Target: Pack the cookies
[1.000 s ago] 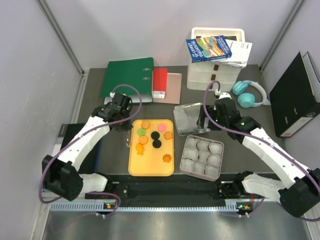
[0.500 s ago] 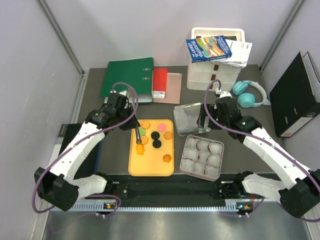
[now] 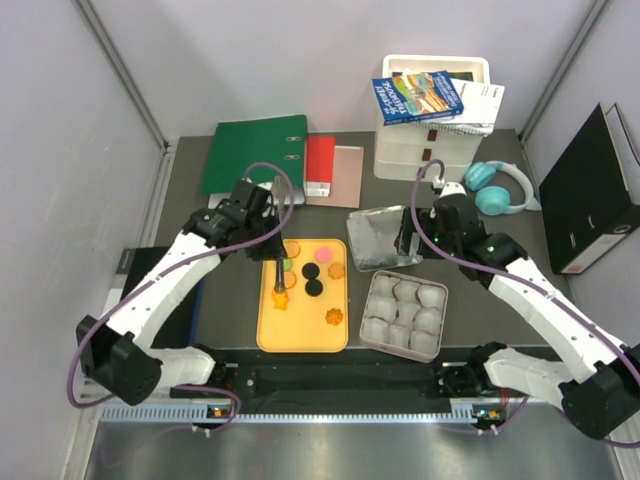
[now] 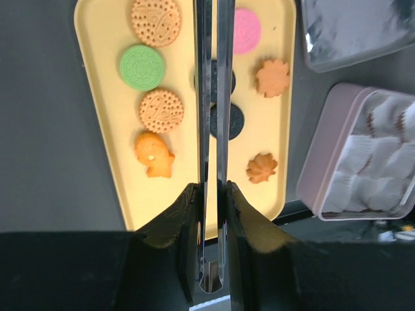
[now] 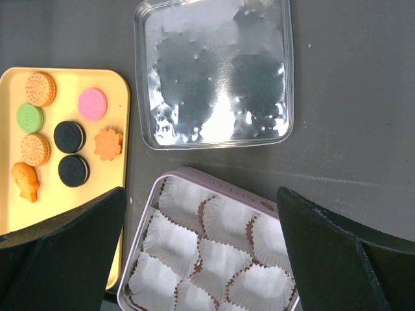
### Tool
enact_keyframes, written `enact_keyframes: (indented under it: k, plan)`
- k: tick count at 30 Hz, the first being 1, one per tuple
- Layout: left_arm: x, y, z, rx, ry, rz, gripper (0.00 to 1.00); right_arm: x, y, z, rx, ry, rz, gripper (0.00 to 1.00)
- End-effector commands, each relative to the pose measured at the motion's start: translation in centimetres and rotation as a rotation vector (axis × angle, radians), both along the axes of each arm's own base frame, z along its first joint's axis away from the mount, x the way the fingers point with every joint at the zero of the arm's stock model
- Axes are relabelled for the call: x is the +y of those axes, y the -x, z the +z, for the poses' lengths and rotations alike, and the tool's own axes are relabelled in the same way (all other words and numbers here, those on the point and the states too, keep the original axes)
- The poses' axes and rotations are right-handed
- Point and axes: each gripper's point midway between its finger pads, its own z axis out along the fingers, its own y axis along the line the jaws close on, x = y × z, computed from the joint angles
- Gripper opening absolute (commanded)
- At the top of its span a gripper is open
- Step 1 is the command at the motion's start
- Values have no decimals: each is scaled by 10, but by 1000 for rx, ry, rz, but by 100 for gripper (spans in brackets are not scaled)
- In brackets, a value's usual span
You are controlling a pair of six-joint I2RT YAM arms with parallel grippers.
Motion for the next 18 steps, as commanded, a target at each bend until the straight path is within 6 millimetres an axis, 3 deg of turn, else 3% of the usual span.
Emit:
enact_keyframes:
  k: [1,11,18]
  plan:
    - [15,18,0,4,-196,-54,24,1,-1,8,-43,-3,10,99]
    - [16,21,21,-83,-198,-38,35,3,-2,2,-34,-8,16,99]
    - [12,16,25,-99,-203,-52,34,3,-1,1,-31,-7,12,99]
